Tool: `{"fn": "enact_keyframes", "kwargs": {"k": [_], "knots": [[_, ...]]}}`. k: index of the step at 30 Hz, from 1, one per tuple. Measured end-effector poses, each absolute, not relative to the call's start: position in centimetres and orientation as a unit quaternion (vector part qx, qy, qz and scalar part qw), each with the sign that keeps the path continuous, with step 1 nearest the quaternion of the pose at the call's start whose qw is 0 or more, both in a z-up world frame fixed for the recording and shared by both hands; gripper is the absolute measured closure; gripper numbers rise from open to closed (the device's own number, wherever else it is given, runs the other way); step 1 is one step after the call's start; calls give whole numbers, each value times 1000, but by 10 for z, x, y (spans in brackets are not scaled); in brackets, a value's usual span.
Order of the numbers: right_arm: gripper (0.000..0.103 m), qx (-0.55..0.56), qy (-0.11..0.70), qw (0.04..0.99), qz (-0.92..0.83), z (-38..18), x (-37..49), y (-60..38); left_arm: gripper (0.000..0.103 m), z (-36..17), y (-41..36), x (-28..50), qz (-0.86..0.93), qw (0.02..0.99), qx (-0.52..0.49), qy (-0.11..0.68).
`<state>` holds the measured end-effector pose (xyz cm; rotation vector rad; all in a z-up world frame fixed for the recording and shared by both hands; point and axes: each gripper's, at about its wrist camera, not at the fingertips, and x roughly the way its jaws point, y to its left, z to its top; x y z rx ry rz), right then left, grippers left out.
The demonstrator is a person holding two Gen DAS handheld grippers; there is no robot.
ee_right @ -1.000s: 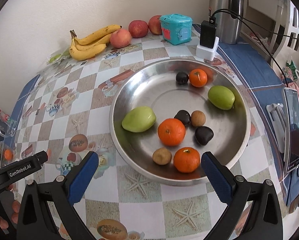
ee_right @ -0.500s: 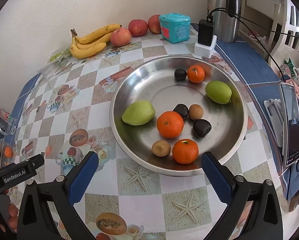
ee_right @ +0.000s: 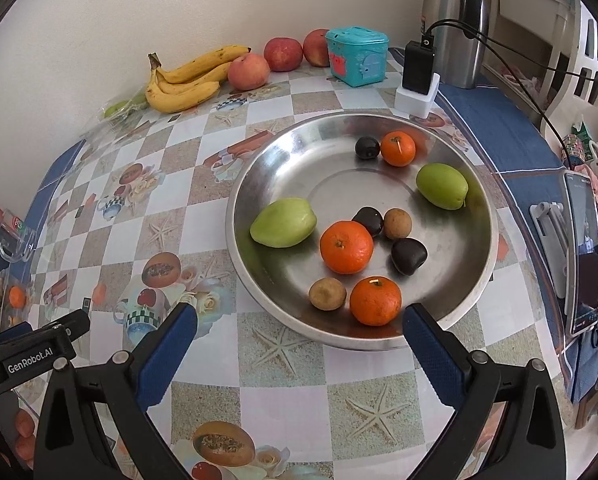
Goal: Organize fruits
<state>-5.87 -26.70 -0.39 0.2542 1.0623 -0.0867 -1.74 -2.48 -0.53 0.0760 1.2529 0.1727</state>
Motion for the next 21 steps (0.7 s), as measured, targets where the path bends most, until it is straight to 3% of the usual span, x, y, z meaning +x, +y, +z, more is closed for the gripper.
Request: {"fn": "enact_keyframes", "kwargs": {"k": [21], "knots": [[1,112,504,856,-36,1,-56,-266,0,-6,-26,-14,80,803,35,590]]}}
